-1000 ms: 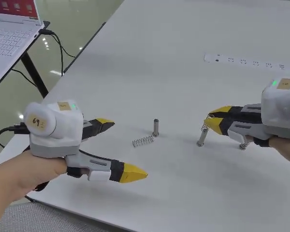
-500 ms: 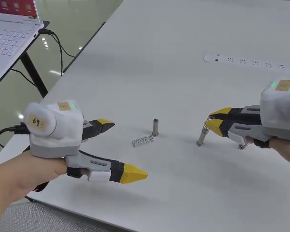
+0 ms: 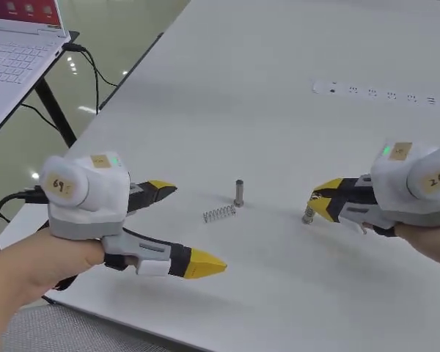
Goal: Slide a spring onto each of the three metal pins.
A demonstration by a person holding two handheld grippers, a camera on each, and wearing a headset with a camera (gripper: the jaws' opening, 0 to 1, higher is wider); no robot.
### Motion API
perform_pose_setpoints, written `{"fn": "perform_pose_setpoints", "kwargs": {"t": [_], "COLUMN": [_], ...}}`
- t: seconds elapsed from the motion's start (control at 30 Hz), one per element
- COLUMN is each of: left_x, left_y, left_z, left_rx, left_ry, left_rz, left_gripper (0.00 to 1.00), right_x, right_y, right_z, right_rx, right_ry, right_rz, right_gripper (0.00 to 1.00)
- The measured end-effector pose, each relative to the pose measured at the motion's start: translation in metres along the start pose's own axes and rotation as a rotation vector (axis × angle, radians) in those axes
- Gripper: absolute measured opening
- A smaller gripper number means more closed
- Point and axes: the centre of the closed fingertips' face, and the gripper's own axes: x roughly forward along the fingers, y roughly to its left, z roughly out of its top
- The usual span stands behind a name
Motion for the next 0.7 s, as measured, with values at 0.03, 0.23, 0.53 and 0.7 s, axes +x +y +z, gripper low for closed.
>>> {"fn": "perform_pose_setpoints", "kwargs": {"t": [0.03, 0.23, 0.53, 0.7], "left_x": [-0.0002, -0.0008, -0.0002, -0.0005], "left_y": [0.0002, 0.0005, 0.0003, 0.0006], "left_z": [-0.0003, -0.0019, -0.0031, -0.0032], "left_rx": [-0.001, -0.002, -0.003, -0.003], "left_ry": [0.0, 0.002, 0.006, 0.005], "left_rz": [0.001, 0.002, -0.001, 0.001], "left_gripper": [0.98, 0.98, 0.98, 0.97], "right_x": [0.0006, 0.0045, 0.0102, 0.0103], "right_y": [0.0002, -0.0014, -0.0059, -0.0077], "right_z": [-0.0012, -0.0056, -0.0093, -0.0097], "right_rx": [-0.005, -0.016, -0.018, -0.025], "right_ry": [0.003, 0.006, 0.018, 0.019], "right_rz": [0.0, 0.0, -0.005, -0.008], "right_gripper": [0.07, 0.07, 0.08, 0.08]}}
